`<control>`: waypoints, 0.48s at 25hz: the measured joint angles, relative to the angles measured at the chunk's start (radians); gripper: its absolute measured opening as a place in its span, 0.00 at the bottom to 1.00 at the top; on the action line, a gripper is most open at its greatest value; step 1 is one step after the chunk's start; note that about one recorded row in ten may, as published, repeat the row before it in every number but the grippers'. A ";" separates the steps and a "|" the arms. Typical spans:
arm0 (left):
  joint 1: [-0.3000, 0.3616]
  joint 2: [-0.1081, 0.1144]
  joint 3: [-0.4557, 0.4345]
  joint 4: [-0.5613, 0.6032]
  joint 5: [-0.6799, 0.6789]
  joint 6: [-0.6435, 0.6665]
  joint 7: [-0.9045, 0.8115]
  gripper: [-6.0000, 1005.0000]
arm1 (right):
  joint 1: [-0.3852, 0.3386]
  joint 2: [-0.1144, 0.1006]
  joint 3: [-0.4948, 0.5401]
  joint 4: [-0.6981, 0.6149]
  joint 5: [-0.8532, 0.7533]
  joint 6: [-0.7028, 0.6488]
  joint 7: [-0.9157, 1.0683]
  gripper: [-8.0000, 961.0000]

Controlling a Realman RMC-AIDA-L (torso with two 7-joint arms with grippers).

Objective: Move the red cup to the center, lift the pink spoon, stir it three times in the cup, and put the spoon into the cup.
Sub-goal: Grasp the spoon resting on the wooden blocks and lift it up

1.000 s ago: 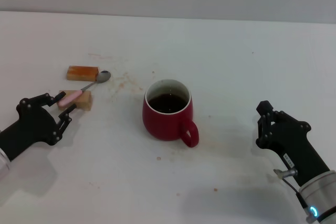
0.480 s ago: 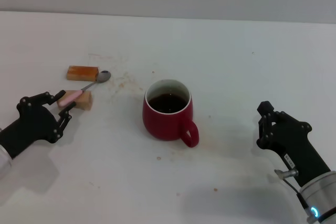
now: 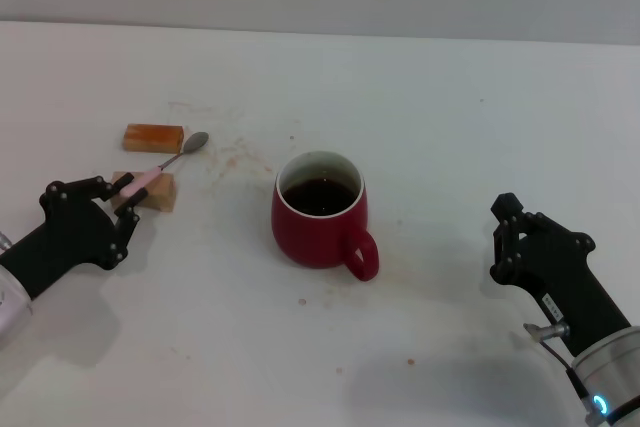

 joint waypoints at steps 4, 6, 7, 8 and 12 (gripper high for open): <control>0.005 -0.006 0.000 0.000 -0.001 0.012 0.025 0.17 | 0.000 0.000 0.001 0.000 0.000 0.000 0.000 0.01; 0.007 -0.013 -0.004 -0.001 -0.005 0.025 0.042 0.16 | 0.001 0.000 0.002 0.000 0.000 0.000 0.000 0.01; 0.008 -0.015 -0.006 -0.001 -0.007 0.032 0.048 0.16 | 0.002 0.000 0.002 0.000 0.000 0.000 0.000 0.01; 0.009 -0.018 -0.012 -0.001 -0.013 0.046 0.055 0.16 | 0.002 0.000 0.002 0.000 0.000 0.000 0.000 0.01; 0.011 -0.021 -0.022 -0.002 -0.030 0.120 0.050 0.15 | 0.004 0.000 0.002 0.000 0.000 0.000 0.000 0.01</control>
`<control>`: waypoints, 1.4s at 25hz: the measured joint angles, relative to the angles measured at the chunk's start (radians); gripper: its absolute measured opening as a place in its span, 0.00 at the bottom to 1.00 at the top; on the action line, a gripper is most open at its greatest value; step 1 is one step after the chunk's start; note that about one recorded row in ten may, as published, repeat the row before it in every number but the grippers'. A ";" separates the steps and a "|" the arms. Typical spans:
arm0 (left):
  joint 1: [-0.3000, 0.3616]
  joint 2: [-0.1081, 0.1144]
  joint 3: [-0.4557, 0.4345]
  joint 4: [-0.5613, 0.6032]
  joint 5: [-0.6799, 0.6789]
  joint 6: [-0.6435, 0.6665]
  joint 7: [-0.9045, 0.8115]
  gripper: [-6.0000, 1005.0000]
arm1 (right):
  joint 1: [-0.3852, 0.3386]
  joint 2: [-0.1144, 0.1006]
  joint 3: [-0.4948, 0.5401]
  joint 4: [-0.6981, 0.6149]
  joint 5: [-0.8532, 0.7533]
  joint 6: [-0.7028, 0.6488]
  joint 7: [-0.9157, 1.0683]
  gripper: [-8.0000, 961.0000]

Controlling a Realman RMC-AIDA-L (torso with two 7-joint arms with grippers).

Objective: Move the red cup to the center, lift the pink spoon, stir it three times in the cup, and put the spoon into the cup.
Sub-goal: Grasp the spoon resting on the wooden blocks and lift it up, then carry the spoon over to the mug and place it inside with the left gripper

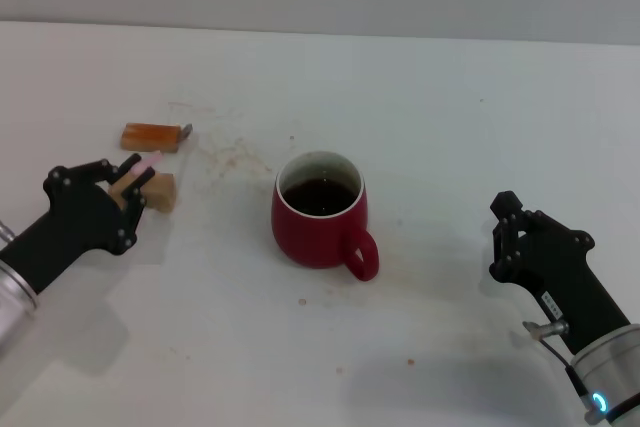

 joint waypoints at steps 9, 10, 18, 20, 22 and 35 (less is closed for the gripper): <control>-0.027 0.023 -0.031 0.000 -0.018 0.147 -0.159 0.14 | -0.003 0.001 0.005 -0.001 0.000 0.000 0.000 0.01; -0.028 0.026 -0.036 -0.003 -0.021 0.164 -0.181 0.14 | -0.004 0.002 0.005 -0.002 0.000 0.000 0.000 0.01; -0.030 0.058 -0.066 -0.036 -0.029 0.203 -0.367 0.14 | -0.013 0.001 0.010 -0.011 0.008 -0.005 0.000 0.01; -0.031 0.066 -0.064 -0.040 -0.028 0.211 -0.425 0.14 | -0.034 0.001 0.034 -0.030 0.010 -0.024 0.000 0.01; -0.031 0.069 -0.058 -0.040 -0.023 0.231 -0.454 0.14 | -0.044 0.001 0.046 -0.038 0.010 -0.032 0.000 0.01; -0.019 0.081 0.034 -0.034 -0.018 0.394 -0.576 0.14 | -0.166 -0.001 0.239 -0.160 0.012 -0.070 -0.001 0.01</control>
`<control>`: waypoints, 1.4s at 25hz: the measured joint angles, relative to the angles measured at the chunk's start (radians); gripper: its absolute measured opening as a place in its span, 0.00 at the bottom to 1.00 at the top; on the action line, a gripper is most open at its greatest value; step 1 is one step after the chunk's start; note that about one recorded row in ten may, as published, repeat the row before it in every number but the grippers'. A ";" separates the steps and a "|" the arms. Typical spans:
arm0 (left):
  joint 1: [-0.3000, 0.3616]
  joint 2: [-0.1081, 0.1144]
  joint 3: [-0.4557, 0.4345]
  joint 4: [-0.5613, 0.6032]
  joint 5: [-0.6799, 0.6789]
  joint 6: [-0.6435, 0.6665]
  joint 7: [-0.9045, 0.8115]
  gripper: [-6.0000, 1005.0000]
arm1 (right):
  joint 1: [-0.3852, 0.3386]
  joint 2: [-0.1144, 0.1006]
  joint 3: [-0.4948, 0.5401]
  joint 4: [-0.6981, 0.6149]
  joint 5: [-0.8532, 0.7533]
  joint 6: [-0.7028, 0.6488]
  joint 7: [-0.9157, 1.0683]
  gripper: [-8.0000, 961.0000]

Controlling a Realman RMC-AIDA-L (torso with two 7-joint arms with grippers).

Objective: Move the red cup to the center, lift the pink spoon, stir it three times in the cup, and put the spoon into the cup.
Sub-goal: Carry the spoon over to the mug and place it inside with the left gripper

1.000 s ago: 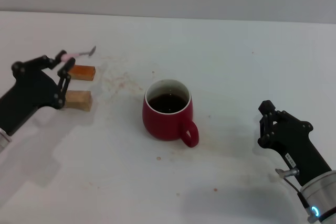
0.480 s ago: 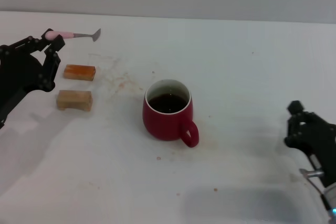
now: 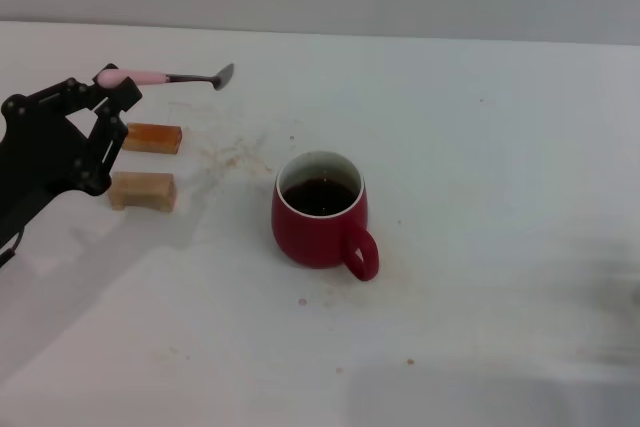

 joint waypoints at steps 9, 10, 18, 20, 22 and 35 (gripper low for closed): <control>0.007 -0.018 0.058 0.004 0.000 0.038 -0.020 0.14 | -0.007 0.001 0.029 -0.017 0.000 -0.019 -0.007 0.01; 0.008 -0.022 0.068 0.004 0.000 0.039 -0.020 0.14 | -0.007 0.001 0.033 -0.020 0.000 -0.019 -0.007 0.01; 0.014 -0.045 0.127 0.006 0.000 0.052 -0.016 0.14 | -0.003 0.001 0.034 -0.025 0.000 -0.019 -0.007 0.01; 0.017 -0.056 0.151 0.009 0.000 0.054 -0.016 0.14 | -0.003 0.001 0.034 -0.025 0.000 -0.018 -0.007 0.01; 0.017 -0.059 0.158 0.011 0.000 0.053 -0.015 0.14 | -0.003 0.001 0.034 -0.025 0.000 -0.015 -0.008 0.01; -0.002 -0.098 0.192 0.069 0.000 -0.063 0.002 0.14 | -0.003 0.001 0.026 -0.026 0.000 -0.019 -0.008 0.01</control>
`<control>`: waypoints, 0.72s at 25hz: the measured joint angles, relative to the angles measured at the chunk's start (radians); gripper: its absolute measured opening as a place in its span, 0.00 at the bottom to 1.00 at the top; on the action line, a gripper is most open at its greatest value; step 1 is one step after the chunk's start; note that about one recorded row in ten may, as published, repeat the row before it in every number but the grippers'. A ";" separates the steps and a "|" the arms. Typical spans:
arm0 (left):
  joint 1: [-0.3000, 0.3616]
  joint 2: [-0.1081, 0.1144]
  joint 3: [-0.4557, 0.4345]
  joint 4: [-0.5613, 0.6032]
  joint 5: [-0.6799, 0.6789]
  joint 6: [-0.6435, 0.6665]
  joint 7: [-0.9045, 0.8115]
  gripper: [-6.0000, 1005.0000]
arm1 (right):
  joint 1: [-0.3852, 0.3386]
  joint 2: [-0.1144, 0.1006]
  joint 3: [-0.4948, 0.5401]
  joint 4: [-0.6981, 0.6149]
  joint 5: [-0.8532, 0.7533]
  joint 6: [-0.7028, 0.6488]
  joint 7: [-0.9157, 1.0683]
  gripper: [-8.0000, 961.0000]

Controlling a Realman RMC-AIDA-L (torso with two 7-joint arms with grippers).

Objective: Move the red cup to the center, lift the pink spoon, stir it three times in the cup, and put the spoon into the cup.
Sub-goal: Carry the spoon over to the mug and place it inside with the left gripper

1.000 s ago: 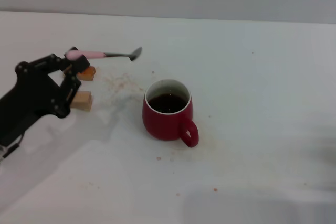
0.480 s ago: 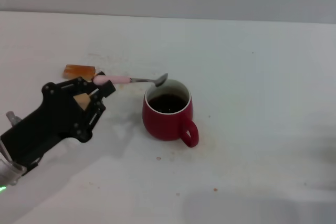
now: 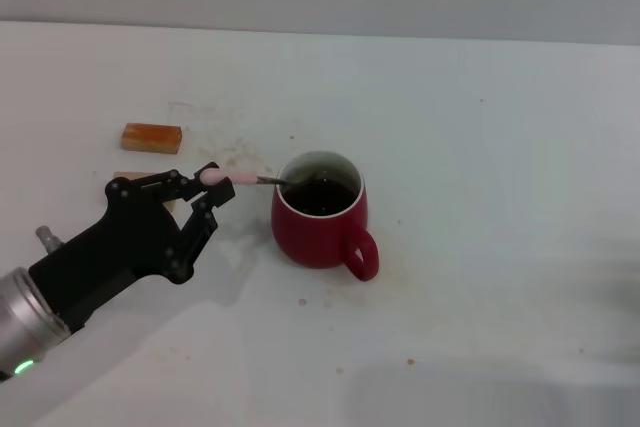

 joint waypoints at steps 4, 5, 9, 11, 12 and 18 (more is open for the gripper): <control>-0.005 0.000 0.004 -0.005 0.000 -0.045 0.016 0.14 | 0.000 0.000 -0.001 0.003 0.000 -0.001 0.000 0.01; -0.011 -0.001 0.011 -0.010 0.000 -0.076 0.020 0.14 | 0.000 0.000 -0.001 0.003 0.000 -0.001 0.000 0.01; -0.025 -0.003 0.030 -0.030 0.000 -0.122 0.024 0.14 | 0.000 0.001 -0.003 0.005 0.000 -0.003 0.000 0.01; -0.034 -0.003 0.043 -0.057 0.000 -0.154 0.033 0.14 | 0.000 0.001 -0.003 0.004 0.000 -0.003 0.003 0.01; -0.037 -0.004 0.047 -0.065 0.000 -0.160 0.036 0.14 | 0.000 0.001 -0.003 0.004 0.000 -0.003 0.003 0.01; -0.059 -0.003 0.090 -0.144 0.000 -0.162 0.040 0.14 | 0.000 0.002 -0.003 0.003 0.000 0.002 0.005 0.01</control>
